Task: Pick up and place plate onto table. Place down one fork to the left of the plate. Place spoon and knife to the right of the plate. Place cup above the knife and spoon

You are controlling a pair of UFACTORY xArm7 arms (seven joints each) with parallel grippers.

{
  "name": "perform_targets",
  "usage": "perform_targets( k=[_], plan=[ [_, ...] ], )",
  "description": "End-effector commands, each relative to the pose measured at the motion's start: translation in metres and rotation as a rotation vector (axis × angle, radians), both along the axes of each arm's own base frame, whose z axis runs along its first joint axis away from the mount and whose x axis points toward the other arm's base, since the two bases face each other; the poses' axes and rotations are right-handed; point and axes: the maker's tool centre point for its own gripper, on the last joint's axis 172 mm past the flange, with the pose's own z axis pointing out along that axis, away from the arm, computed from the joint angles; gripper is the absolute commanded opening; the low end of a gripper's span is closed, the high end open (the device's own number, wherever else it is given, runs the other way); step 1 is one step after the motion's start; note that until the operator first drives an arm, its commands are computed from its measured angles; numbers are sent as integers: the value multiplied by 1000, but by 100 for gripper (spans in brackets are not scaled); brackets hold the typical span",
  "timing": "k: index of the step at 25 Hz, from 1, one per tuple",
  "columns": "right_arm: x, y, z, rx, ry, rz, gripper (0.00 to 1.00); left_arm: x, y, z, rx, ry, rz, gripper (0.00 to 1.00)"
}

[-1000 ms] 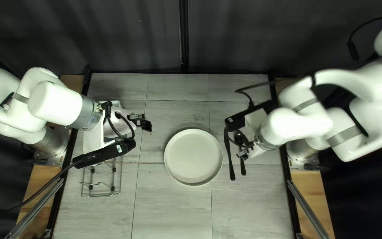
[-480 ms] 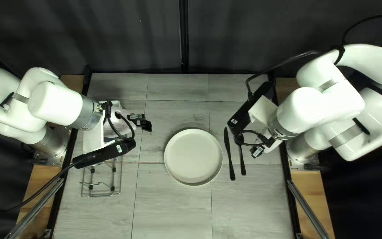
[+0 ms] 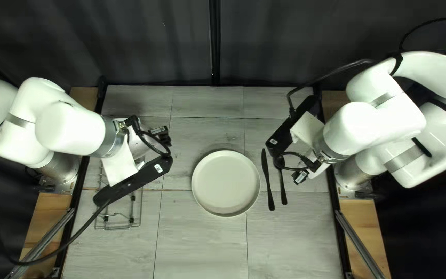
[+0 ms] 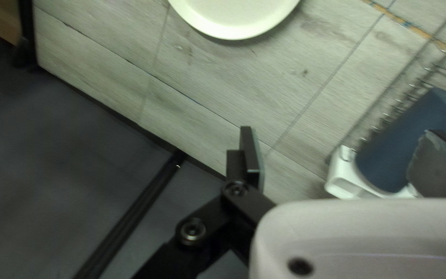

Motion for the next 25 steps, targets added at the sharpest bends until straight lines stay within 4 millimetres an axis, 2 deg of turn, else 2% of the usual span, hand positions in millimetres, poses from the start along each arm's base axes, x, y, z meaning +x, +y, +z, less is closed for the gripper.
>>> perform_targets(
  k=[1,3,6,7,11,14,20,23,25],
  plan=[
    [0,0,0,0,0,0,100,1,-1,-2,-19,-2,9,100],
    [0,0,0,0,0,0,100,6,-4,-6,-50,10,-44,100],
    [0,0,0,0,0,0,100,-16,15,-36,-59,90,-199,100],
    [0,0,0,0,0,0,100,-30,20,-46,-77,139,-262,100],
    [0,0,0,0,0,0,100,-60,19,-59,-126,247,-425,100],
    [0,0,0,0,0,0,100,-87,22,-77,-162,322,-522,100],
    [0,0,0,0,0,0,100,-113,36,-122,-224,432,-468,100],
    [0,0,0,0,0,0,100,-119,39,-129,-228,460,-347,100],
    [0,0,0,0,0,0,100,-119,39,-129,-228,460,-347,100]
  ],
)
